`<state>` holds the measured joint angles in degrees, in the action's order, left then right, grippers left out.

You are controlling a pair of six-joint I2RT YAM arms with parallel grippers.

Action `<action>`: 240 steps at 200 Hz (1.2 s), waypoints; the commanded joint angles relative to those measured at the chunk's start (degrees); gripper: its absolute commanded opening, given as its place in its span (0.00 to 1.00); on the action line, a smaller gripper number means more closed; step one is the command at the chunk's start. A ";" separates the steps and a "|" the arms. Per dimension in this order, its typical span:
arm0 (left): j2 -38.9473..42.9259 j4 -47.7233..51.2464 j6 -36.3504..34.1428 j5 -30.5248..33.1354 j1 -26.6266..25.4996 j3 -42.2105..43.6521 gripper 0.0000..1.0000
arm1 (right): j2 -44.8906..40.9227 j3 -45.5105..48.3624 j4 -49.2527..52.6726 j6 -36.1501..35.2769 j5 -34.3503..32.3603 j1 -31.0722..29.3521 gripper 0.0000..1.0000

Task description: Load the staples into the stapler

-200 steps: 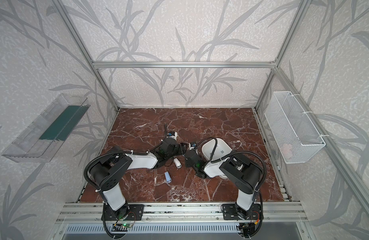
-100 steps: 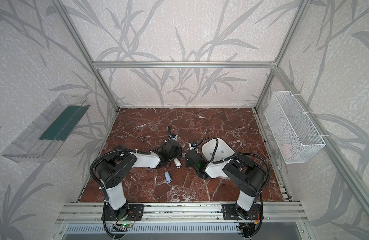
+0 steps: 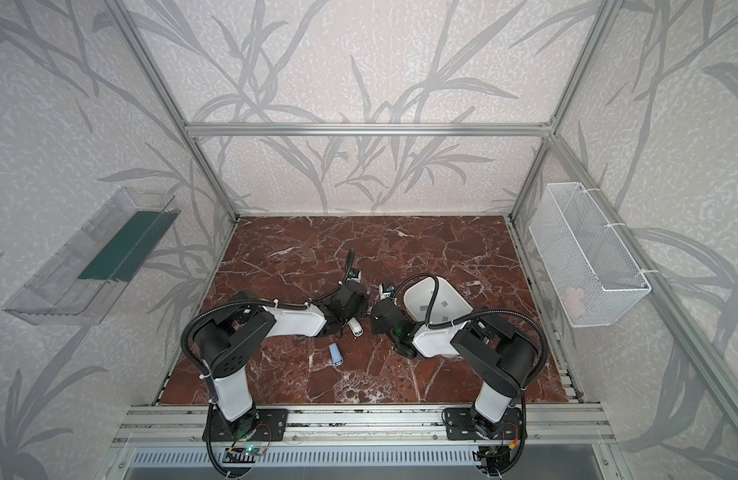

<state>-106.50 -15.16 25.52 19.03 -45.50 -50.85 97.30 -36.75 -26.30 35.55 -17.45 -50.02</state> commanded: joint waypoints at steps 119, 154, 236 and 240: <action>-6.42 -2.32 -17.29 18.33 -7.82 -4.84 0.22 | -6.62 8.92 -2.13 3.08 -3.63 -0.34 0.21; -6.97 -2.77 -19.57 18.60 -8.81 -5.58 0.25 | -9.29 10.68 -1.44 3.61 -3.62 -0.34 0.21; -2.84 1.98 -14.16 8.37 -8.65 -8.08 0.57 | -17.05 13.58 0.81 3.23 -4.52 -0.34 0.22; -2.61 2.10 -13.95 7.89 -8.60 -8.12 0.57 | -17.46 13.75 0.94 3.22 -4.56 -0.35 0.22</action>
<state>-111.77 -15.40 9.58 30.63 -54.04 -57.21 82.46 -24.23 -26.89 38.37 -20.43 -50.04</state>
